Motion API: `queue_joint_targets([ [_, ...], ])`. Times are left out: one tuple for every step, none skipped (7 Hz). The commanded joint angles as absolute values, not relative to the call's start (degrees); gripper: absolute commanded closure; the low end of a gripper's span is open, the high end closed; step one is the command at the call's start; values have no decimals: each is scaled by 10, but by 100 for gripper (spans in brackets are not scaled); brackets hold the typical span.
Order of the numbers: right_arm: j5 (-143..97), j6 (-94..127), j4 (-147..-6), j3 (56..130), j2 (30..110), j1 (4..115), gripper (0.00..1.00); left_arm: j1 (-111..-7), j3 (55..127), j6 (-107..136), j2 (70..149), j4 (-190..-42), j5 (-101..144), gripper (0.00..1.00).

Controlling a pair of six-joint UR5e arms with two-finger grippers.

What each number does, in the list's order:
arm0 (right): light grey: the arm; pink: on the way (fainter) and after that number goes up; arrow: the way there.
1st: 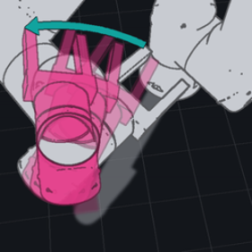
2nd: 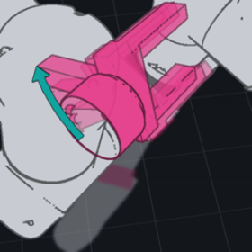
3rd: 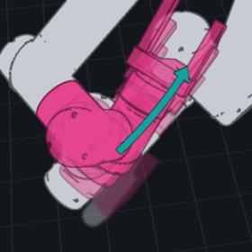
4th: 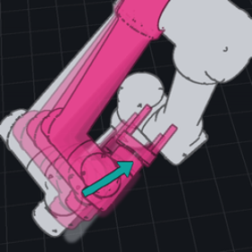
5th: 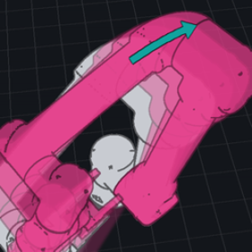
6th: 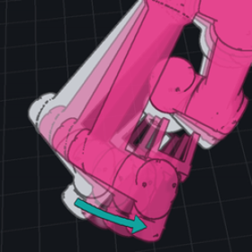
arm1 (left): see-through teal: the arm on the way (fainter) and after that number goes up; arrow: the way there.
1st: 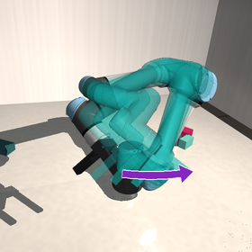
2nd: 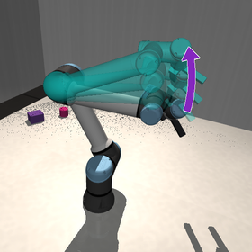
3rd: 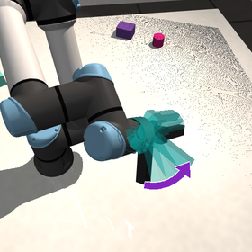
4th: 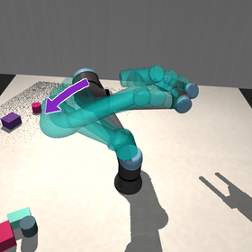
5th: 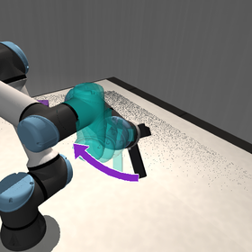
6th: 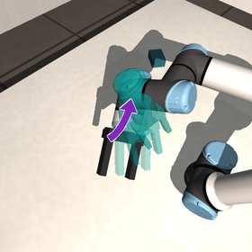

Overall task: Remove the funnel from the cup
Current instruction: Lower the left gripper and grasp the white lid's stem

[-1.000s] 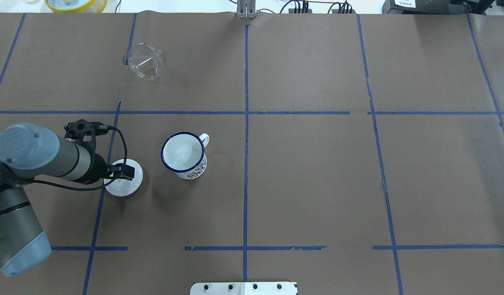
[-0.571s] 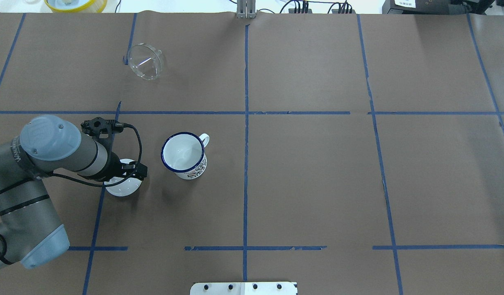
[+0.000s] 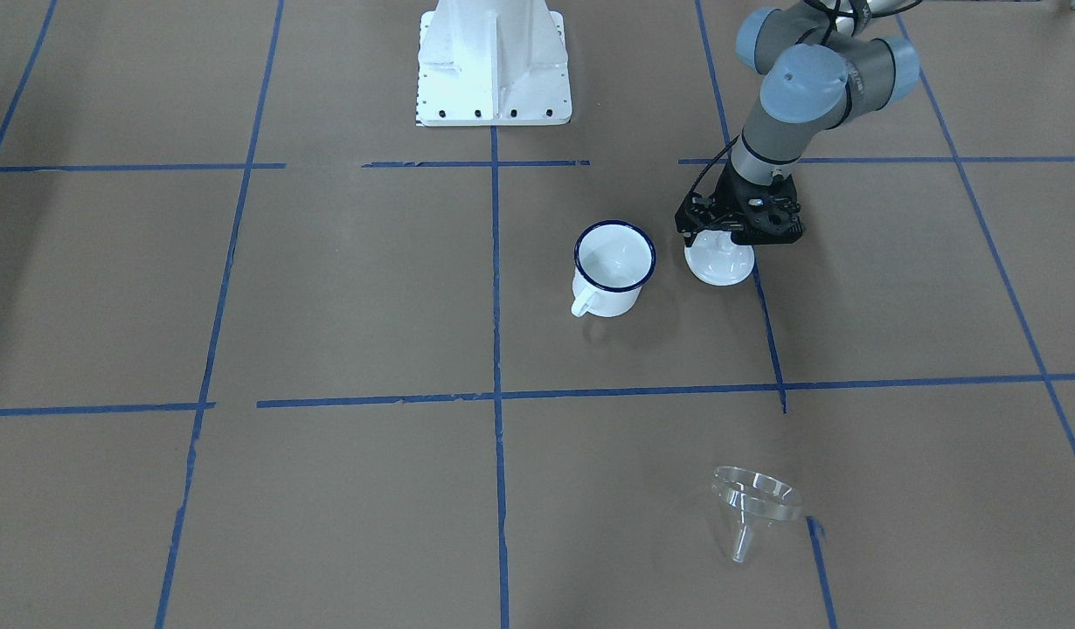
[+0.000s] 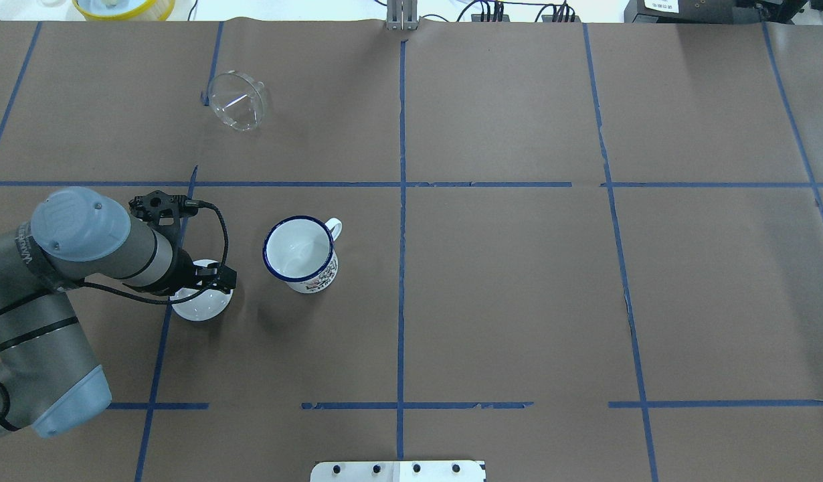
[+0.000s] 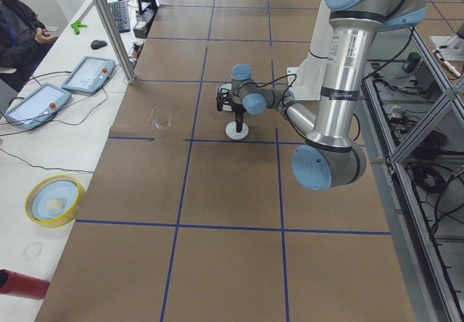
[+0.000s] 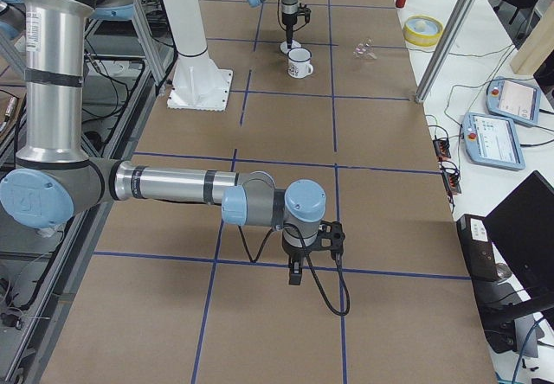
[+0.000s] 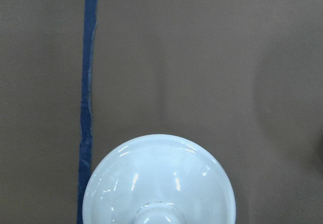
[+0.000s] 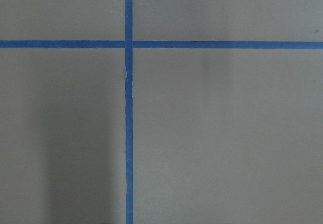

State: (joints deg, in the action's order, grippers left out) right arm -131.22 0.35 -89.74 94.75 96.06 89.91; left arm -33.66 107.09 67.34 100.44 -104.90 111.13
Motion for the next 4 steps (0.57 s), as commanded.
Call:
queue_joint_targets([
  [-1312, 4, -897, 947, 961, 899, 0, -337, 1073, 673, 992, -1049, 1112, 8],
  [-1312, 4, -897, 947, 961, 899, 0, -337, 1076, 672, 989, -1049, 1111, 8],
  [-1312, 4, -897, 947, 961, 899, 0, -338, 1077, 673, 989, -1049, 1110, 11],
  [-1312, 4, -897, 947, 961, 899, 0, -337, 1076, 673, 991, -1049, 1110, 13],
])
